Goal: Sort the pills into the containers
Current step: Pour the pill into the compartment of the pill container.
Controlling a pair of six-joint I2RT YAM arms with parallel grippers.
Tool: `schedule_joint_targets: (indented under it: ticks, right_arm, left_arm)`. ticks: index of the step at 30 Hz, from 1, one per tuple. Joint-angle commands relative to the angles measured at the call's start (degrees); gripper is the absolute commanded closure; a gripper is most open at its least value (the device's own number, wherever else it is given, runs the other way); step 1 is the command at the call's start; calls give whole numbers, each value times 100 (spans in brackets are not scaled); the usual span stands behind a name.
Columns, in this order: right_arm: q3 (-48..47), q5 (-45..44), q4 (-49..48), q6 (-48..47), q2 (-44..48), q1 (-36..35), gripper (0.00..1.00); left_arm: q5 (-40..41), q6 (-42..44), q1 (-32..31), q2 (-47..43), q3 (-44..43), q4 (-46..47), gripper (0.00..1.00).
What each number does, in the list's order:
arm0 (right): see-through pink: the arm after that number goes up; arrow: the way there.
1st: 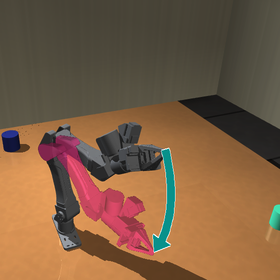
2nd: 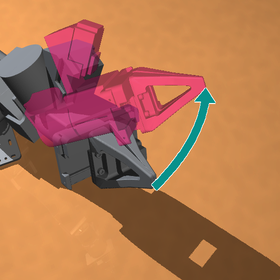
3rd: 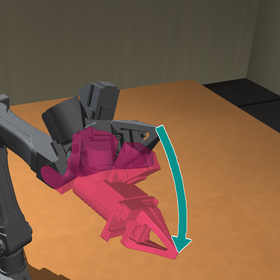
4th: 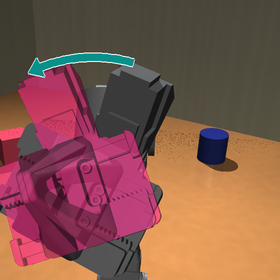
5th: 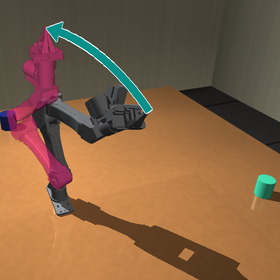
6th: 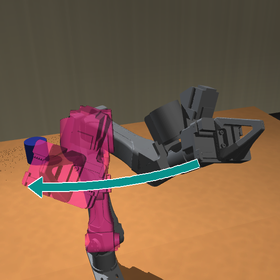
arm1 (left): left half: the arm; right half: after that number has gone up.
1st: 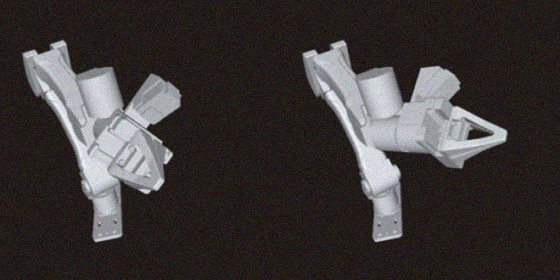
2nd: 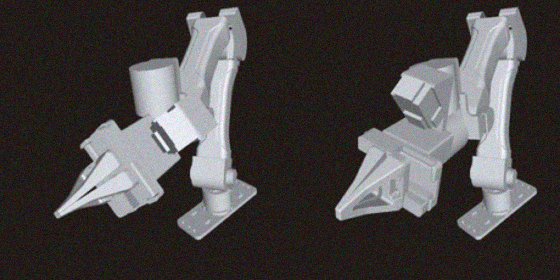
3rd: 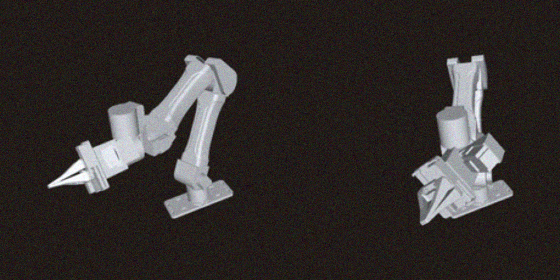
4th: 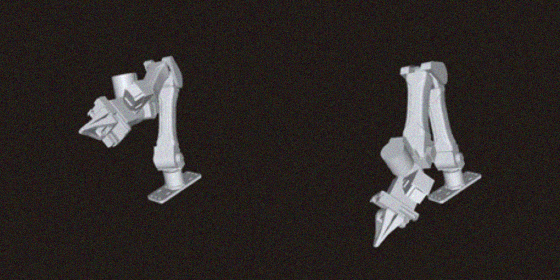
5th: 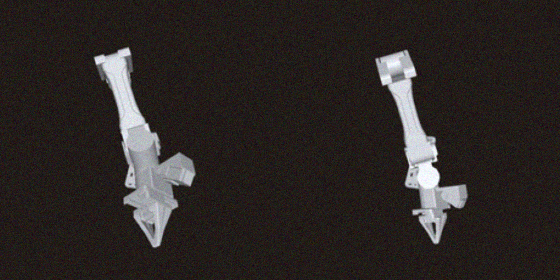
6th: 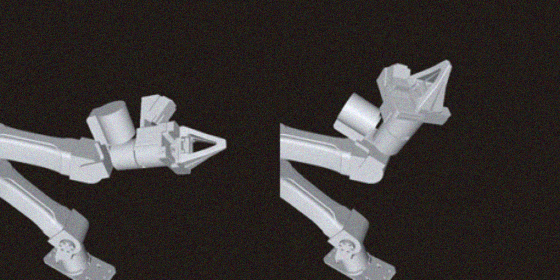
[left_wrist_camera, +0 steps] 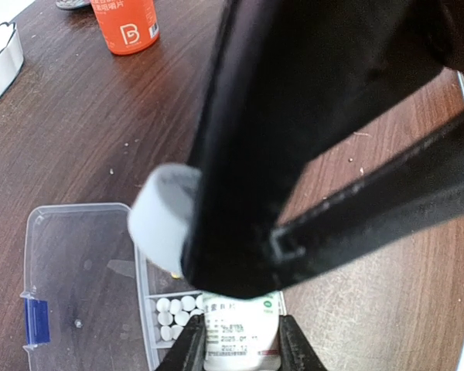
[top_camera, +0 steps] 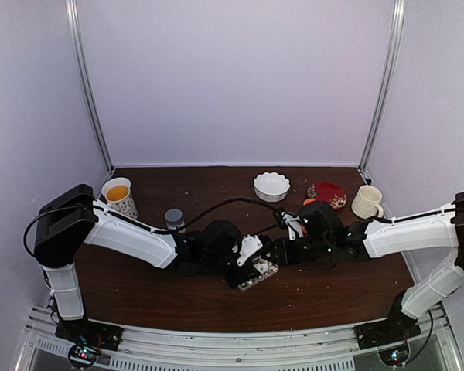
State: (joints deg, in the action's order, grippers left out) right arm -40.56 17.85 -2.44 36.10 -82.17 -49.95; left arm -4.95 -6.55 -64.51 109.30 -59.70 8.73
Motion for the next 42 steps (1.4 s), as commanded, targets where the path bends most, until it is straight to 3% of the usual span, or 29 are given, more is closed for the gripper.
schedule_joint_targets:
  ticks: [1, 6, 15, 24, 38, 42]
  right_arm:
    - [188, 260, -344, 121, -356, -98, 100]
    - [206, 259, -370, 127, -779, -182, 100]
    - [-159, -219, 370, -190, -38, -58, 100]
    - [2, -332, 411, -299, 391, -21, 100]
    - [-165, -525, 1226, -845, 1661, 278, 100]
    - [-458, -24, 1512, -1309, 1909, 323, 100]
  left_arm:
    - [-23, 57, -31, 28, -103, 138, 100]
    - [-38, 57, -28, 39, -112, 133, 100]
    - [-49, 48, -31, 39, -112, 128, 100]
    - [-51, -3, -33, -5, 53, 383, 100]
    - [84, 4, -35, -884, 663, 872, 100]
    - [29, 53, -30, -1337, 962, 1144, 100]
